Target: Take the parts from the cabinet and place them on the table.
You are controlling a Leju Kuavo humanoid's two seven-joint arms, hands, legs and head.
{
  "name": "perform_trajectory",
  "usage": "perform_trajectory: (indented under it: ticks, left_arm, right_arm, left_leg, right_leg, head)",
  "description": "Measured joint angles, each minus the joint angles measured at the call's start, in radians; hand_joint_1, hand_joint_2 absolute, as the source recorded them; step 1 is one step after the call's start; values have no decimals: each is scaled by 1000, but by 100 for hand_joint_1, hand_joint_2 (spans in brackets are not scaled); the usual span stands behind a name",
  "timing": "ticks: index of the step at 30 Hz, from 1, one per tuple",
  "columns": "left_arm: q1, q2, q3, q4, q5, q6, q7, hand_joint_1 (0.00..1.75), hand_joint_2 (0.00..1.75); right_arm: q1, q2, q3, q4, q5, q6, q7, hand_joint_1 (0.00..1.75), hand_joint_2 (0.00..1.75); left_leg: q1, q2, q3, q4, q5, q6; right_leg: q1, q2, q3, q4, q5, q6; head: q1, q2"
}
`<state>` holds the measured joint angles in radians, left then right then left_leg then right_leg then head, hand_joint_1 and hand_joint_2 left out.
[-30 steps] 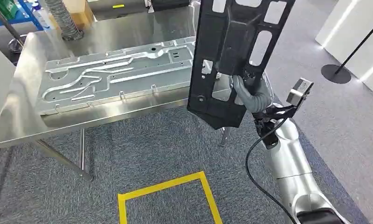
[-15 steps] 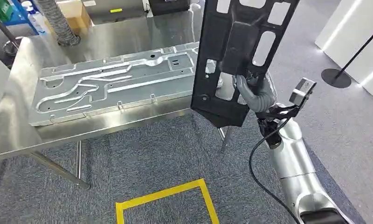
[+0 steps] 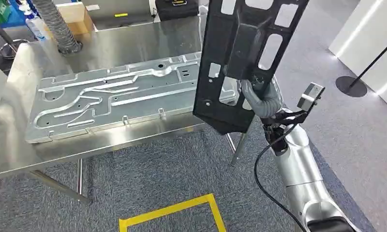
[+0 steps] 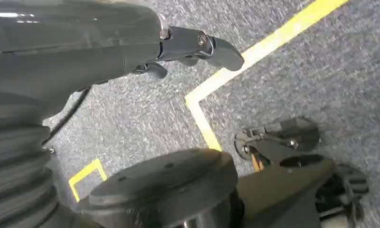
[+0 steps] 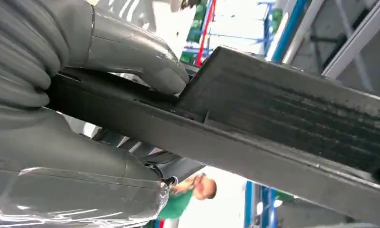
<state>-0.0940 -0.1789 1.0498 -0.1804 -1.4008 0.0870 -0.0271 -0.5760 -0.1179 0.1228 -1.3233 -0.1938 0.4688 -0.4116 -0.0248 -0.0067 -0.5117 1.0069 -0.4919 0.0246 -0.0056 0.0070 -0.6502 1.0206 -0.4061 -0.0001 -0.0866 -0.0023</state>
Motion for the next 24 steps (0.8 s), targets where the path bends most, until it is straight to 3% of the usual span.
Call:
perform_trajectory:
  ticks: [2,3,6,7,8,9,11,12,13,14,17,18,19,21,22,23,24]
  left_arm:
    - [-2,0,-1,0,-2,1,0,0,175]
    - [-2,0,-2,0,-2,1,2,0,175]
    - [-14,3,-1,0,1,0,2,0,175]
    - [-20,3,-1,0,1,0,2,0,175]
    - [-22,3,-1,0,1,0,3,0,175]
    - [-22,3,-1,0,1,0,5,0,175]
    - [-19,2,-1,0,0,0,7,0,175]
    - [-17,0,-1,0,2,-5,0,0,175]
    - [-17,0,-1,0,4,-9,-13,0,175]
    - [-16,0,-1,0,7,-9,-23,0,175]
    - [-22,0,-1,0,10,-9,-35,0,175]
    - [-24,-1,-1,0,11,-9,-36,0,175]
    - [-25,-1,-1,0,12,-9,-36,0,175]
    - [-23,-2,-1,0,13,-11,-39,0,175]
    - [-23,-2,-1,0,19,-19,-46,0,175]
    - [-24,-2,-1,0,29,-28,-55,0,175]
    - [-29,-2,2,0,49,-39,-64,0,175]
  right_arm:
    - [0,-6,0,0,0,-2,0,175,175]
    - [-2,-9,0,-1,0,-2,0,175,175]
    - [-4,-10,0,2,1,0,0,175,175]
    - [-4,-10,0,4,2,0,2,175,175]
    - [-5,-10,0,8,7,1,3,175,175]
    - [-6,-10,0,13,13,2,3,175,175]
    - [-17,-12,0,22,24,1,4,175,175]
    - [-29,-13,0,30,37,0,5,175,175]
    - [-49,-13,7,43,65,-3,8,175,175]
    - [-73,-15,18,60,96,-16,14,175,175]
    - [-184,-15,77,152,192,-54,27,175,175]
    - [-213,-15,88,180,198,-59,25,175,175]
    - [-238,-8,97,200,198,-61,22,175,175]
    - [-278,13,111,239,225,-75,20,175,175]
    - [-306,17,129,265,268,-86,21,175,175]
    - [-349,18,158,302,328,-99,23,175,175]
    - [-412,18,207,349,432,-136,28,175,175]
  left_leg:
    - [2,0,-7,27,-11,-13]
    - [4,1,-33,79,-20,-20]
    - [19,1,-163,285,-103,-39]
    - [21,1,-188,312,-111,-42]
    - [24,1,-188,293,-89,-45]
    - [27,1,-173,237,-39,-47]
    - [33,4,-115,65,96,-50]
    - [30,6,-113,43,87,-50]
    - [23,9,-118,-1,62,-39]
    - [18,8,-118,12,91,-23]
    - [23,9,-113,-2,95,-3]
    - [20,9,-111,-3,93,3]
    - [18,8,-111,-3,92,9]
    - [13,7,-109,-2,87,16]
    - [10,5,-107,0,85,18]
    - [8,2,-106,2,82,19]
    - [4,0,-104,7,78,19]
  right_leg:
    - [-8,1,25,-8,-4,-10]
    - [-9,0,33,-9,-8,-15]
    - [-10,-1,47,-9,-25,-15]
    - [-12,-1,54,-8,-30,-14]
    - [-15,-1,64,-8,-37,-12]
    - [-17,0,75,-8,-44,-9]
    - [-23,0,98,-8,-60,2]
    - [-23,1,101,-9,-62,8]
    - [-22,3,89,-7,-61,15]
    - [-20,5,87,-8,-64,22]
    - [-25,4,85,-3,-76,39]
    - [-24,1,74,29,-97,37]
    - [-21,0,39,97,-134,35]
    - [-14,0,-54,268,-198,34]
    - [-12,0,-87,316,-201,32]
    - [-10,0,-99,315,-179,28]
    - [-8,0,-87,265,-132,22]
  head:
    - [0,0]
    - [0,0]
    - [0,0]
    - [0,0]
    - [0,0]
    - [0,0]
    - [0,0]
    - [0,0]
    - [0,0]
    - [0,0]
    - [0,0]
    - [0,0]
    - [0,0]
    - [0,0]
    - [0,0]
    - [0,0]
    - [0,0]
